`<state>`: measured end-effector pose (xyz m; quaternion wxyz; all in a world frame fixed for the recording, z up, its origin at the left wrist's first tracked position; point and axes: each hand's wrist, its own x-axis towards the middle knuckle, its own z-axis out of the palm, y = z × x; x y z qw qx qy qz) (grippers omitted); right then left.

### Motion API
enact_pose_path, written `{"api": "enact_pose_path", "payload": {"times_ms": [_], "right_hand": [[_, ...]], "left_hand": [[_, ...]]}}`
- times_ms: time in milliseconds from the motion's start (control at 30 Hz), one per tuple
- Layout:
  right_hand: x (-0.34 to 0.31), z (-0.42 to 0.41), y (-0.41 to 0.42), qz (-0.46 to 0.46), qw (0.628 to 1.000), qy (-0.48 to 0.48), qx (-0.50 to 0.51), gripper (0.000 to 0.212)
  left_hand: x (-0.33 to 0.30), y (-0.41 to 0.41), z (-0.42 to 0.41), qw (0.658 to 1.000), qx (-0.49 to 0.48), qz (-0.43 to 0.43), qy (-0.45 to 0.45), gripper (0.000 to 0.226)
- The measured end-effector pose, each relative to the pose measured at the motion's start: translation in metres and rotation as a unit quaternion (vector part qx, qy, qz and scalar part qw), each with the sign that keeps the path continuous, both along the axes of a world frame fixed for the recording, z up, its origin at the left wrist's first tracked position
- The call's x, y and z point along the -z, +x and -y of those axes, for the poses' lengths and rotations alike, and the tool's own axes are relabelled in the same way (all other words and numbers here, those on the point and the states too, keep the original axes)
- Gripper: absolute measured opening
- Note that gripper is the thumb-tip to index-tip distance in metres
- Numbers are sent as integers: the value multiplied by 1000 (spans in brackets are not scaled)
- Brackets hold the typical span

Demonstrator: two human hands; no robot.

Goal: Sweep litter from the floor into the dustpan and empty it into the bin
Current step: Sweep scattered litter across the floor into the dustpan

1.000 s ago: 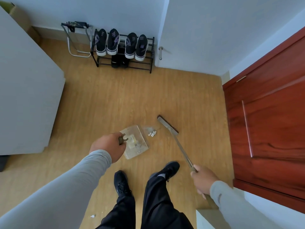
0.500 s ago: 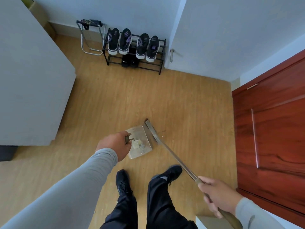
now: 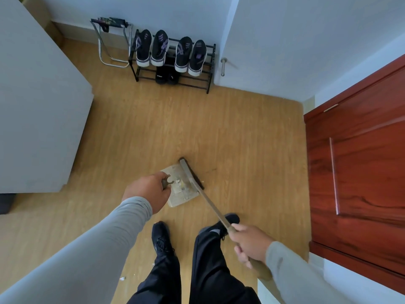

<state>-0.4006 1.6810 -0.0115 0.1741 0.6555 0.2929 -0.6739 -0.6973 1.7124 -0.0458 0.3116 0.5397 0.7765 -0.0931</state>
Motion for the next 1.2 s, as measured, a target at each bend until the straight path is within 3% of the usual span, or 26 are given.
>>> {"api": "enact_pose_path", "payload": {"times_ms": [100,200,400,500,600,733,800,1000,1200], "right_hand": [[-31,1,36,-24,999,0,44,42],[-43,7,53,11,998,17,56,49],[-12,4,61,113,987,47,101,54],[9,16,46,140,988,43,50,59],[19,35,14,120,992,31,22,55],[8,53,3,13,988,-22,151,40],[-7,58,19,-6,985,-24,170,44],[-39,71,57,11,984,32,175,49],[-13,47,57,102,984,90,116,58]], "left_hand": [[-1,-2,-1,1000,4,-2,3,34],[-3,-4,-2,1000,7,-2,2,34],[-2,-2,0,1000,5,6,5,37],[0,-5,1,1000,4,6,2,36],[0,-5,2,1000,11,7,2,36],[-1,-4,3,1000,15,8,4,34],[-1,-5,3,1000,15,10,6,32],[-3,-7,5,1000,14,15,10,34],[-16,-22,18,999,-5,31,-5,35]]}}
